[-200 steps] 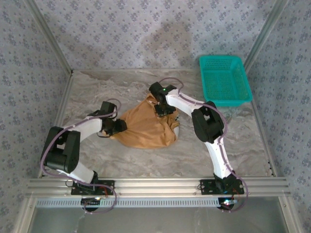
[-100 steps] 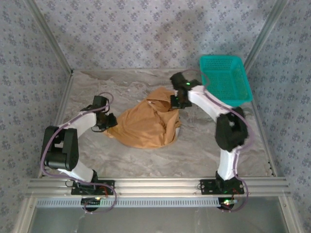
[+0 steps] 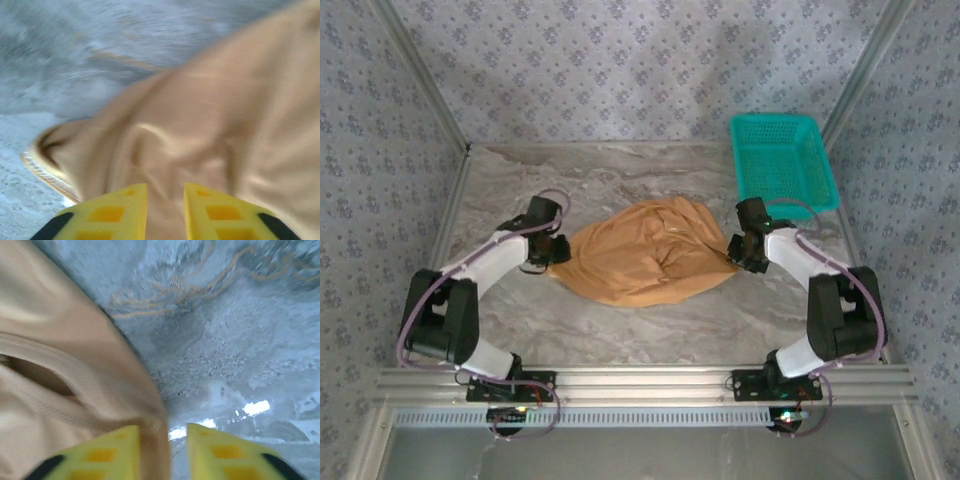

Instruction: Fold the inside-out t-shirt

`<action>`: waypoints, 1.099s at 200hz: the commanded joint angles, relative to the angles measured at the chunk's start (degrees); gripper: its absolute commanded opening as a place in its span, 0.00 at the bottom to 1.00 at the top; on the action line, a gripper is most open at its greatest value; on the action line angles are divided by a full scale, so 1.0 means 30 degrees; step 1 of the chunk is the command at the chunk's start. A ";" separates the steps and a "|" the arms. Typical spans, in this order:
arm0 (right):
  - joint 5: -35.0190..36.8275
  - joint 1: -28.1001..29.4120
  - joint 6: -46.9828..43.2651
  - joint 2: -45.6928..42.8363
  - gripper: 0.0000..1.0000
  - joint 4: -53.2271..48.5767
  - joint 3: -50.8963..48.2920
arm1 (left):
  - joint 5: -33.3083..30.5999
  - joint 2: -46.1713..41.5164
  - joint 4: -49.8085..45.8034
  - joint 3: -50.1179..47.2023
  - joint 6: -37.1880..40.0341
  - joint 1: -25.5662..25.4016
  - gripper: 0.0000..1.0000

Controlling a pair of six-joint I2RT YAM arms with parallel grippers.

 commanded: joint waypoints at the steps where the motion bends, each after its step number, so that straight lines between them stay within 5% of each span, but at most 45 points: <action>1: 0.2473 0.1903 0.0593 -0.2189 0.51 -0.0175 0.0939 | -0.0628 -0.1666 0.1097 0.1194 0.1279 -0.3061 0.40; 39: -0.0064 0.2849 0.0803 -0.1584 0.50 0.0569 0.1230 | 0.1925 0.0985 0.4011 0.2920 0.2654 -0.6872 0.57; 117: -0.0770 0.2265 0.0666 -0.2557 0.46 0.0721 0.0645 | 0.0804 0.9235 0.1765 0.9338 0.3039 -0.9171 0.58; 150: -0.1143 0.1945 0.0572 -0.2697 0.44 0.0810 0.0399 | 0.0182 1.0881 0.0919 1.0392 0.3147 -0.9327 0.50; 201: -0.2720 0.2633 0.0590 -0.2121 0.42 0.1681 0.0605 | -0.0744 1.1043 0.0435 1.0723 0.3067 -0.9295 0.00; 220: -0.3151 0.3623 0.0573 -0.1035 0.43 0.2051 0.1067 | -0.0757 1.0696 0.0074 1.0897 0.3049 -0.9293 0.00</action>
